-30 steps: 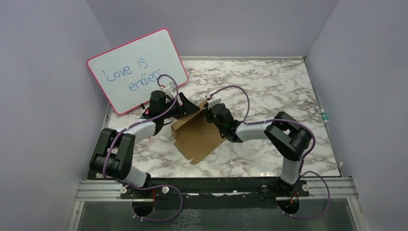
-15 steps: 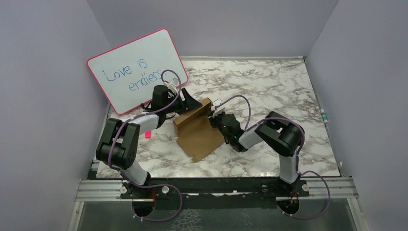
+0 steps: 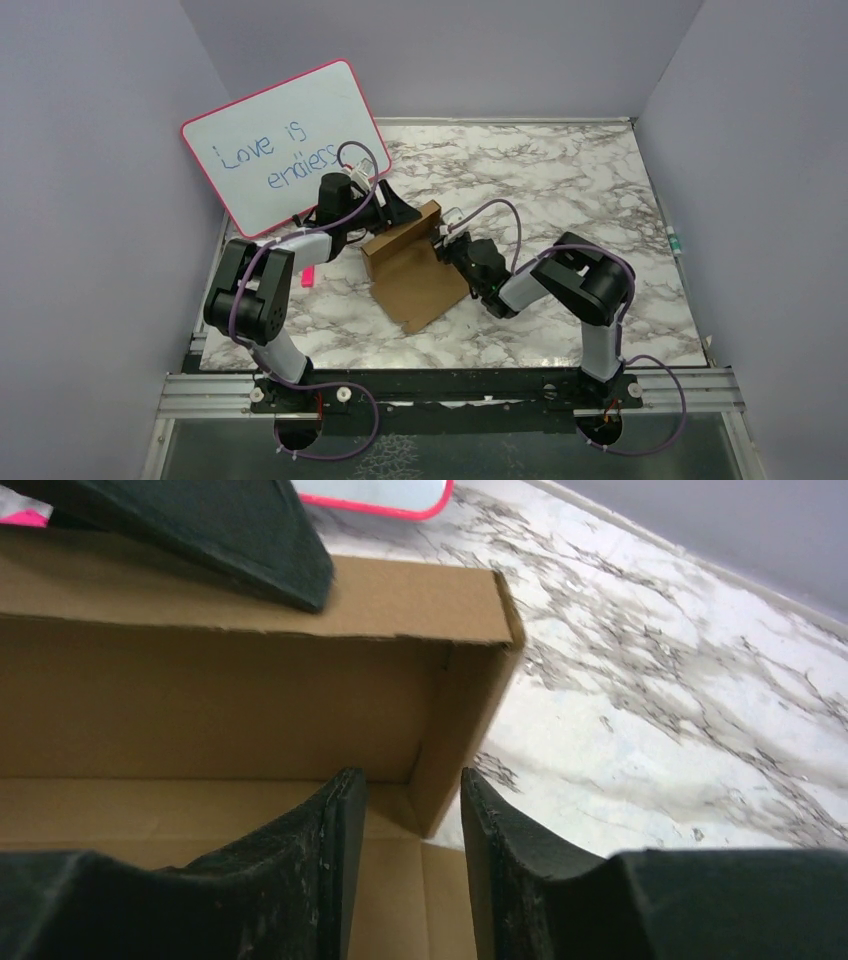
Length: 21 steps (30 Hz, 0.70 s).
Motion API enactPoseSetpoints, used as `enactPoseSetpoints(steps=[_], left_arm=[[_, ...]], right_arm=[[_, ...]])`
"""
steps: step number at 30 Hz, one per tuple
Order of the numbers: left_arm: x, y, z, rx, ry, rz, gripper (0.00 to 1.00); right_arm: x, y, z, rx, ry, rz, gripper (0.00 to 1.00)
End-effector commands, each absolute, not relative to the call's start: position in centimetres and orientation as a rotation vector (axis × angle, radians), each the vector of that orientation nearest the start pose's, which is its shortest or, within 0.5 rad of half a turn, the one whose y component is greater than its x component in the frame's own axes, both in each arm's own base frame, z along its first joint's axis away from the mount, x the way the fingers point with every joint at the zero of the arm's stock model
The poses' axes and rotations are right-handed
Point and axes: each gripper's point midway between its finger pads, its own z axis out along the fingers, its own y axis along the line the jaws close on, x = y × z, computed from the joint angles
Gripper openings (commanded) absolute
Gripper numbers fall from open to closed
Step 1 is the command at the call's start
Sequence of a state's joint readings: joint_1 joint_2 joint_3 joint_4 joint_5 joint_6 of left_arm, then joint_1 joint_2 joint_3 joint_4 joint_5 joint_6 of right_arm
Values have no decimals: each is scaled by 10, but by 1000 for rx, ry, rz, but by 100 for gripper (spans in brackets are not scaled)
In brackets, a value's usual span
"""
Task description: Fold the paper box
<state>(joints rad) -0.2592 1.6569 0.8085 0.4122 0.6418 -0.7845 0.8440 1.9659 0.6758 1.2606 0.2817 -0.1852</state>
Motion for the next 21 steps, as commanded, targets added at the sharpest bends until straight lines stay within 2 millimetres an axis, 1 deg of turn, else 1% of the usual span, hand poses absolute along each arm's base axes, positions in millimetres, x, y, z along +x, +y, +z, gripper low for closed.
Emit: enactPoseSetpoints(steps=[1,5,14,16,19,21], left_arm=[[369,-227,106,-108,2208,-1259,71],[369,-228,103,-100,2218,-1270,71],[369,-230,101,-92,2225,-1281,71],[369,-231,101,-87,2225,-1288,71],[368,-232,103,-80,2222,-1301,71],[366,-232,106,-76,2216,-1307,71]], right_arm=[[364,312,98,-592,1510,319,46],[369,309,95,-591,1534,362,48],[391,319,94,-587,1568,451,50],[395,324,95,-598,1567,485,48],[396,331,94,-627,1571,526,39],[390,335,93,-649,1569,555,33]])
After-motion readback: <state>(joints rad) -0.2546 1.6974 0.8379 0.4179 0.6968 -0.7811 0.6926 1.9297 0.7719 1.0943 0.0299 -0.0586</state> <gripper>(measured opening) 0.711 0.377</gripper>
